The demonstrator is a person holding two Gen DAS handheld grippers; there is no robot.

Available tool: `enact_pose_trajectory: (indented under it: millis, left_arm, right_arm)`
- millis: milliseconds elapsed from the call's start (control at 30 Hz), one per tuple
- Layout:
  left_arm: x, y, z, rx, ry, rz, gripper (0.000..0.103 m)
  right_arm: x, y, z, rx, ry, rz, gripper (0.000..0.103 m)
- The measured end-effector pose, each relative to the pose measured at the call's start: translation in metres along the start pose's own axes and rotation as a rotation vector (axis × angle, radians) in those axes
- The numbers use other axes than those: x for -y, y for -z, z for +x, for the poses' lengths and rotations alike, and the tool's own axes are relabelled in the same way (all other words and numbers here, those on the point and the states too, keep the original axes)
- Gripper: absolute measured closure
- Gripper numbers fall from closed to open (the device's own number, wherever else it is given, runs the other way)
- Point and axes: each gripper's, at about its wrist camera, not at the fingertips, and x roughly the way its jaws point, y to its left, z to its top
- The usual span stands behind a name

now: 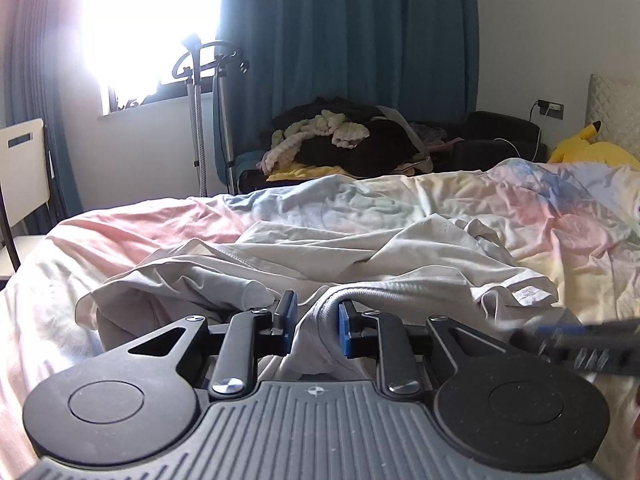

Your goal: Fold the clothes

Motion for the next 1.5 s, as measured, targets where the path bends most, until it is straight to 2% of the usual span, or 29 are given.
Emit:
enact_pose_trajectory:
  millis: [100,133,167,200,267,333,433,467,533,633,767,867,1000,1167,1333,1433,1500]
  left_arm:
    - [-0.004,0.0,0.007,-0.031,-0.014,-0.017,0.077]
    - [-0.005,0.001,0.012,-0.052,-0.022,-0.016,0.076]
    - [-0.005,0.002,0.016,-0.073,-0.031,-0.016,0.076]
    - [-0.005,0.003,0.021,-0.102,-0.042,-0.012,0.075]
    - [-0.006,0.005,0.033,-0.162,-0.063,-0.002,0.064]
    - [-0.006,0.006,0.033,-0.164,-0.057,0.0,0.044]
    - [-0.006,0.008,0.032,-0.156,-0.042,0.002,0.044]
    - [-0.006,0.008,0.031,-0.153,-0.037,0.002,0.047]
    - [-0.006,0.009,0.03,-0.148,-0.027,0.003,0.072]
    - [-0.006,0.011,0.029,-0.14,-0.012,0.004,0.09]
    - [-0.022,-0.004,-0.024,0.052,0.025,-0.063,0.092]
    - [-0.035,-0.027,-0.076,0.193,0.07,-0.116,0.094]
    - [-0.062,-0.073,-0.136,0.302,0.155,-0.218,0.094]
    - [-0.093,-0.136,-0.215,0.477,0.247,-0.277,0.094]
    - [-0.114,-0.19,-0.286,0.633,0.314,-0.279,0.094]
    - [-0.116,-0.211,-0.313,0.693,0.321,-0.258,0.094]
    - [-0.113,-0.216,-0.32,0.706,0.317,-0.244,0.094]
  right_arm:
    - [-0.01,0.008,0.011,-0.048,0.006,-0.064,0.069]
    - [-0.012,0.01,0.012,-0.044,0.008,-0.067,0.073]
    - [-0.013,0.01,0.011,-0.036,0.007,-0.062,0.083]
    - [-0.011,0.009,0.008,-0.015,-0.001,-0.041,0.085]
    - [-0.005,0.007,-0.002,0.051,-0.017,0.011,0.089]
    - [-0.002,0.003,-0.015,0.126,-0.017,0.037,0.089]
    - [-0.002,-0.003,-0.03,0.205,-0.006,0.038,0.089]
    - [-0.002,-0.003,-0.032,0.22,-0.003,0.038,0.09]
    - [-0.002,-0.004,-0.037,0.25,0.004,0.034,0.09]
    - [-0.004,-0.006,-0.042,0.297,0.011,0.008,0.09]
    - [-0.014,-0.009,-0.066,0.394,0.029,-0.041,0.09]
    - [-0.026,-0.015,-0.097,0.473,0.037,-0.059,0.091]
    - [-0.047,-0.033,-0.158,0.586,0.001,-0.076,0.092]
    - [-0.083,-0.079,-0.252,0.771,-0.049,-0.177,0.092]
    - [-0.116,-0.132,-0.349,0.942,-0.1,-0.267,0.092]
    - [-0.131,-0.159,-0.393,0.994,-0.112,-0.308,0.092]
    - [-0.135,-0.172,-0.408,1.003,-0.113,-0.324,0.092]
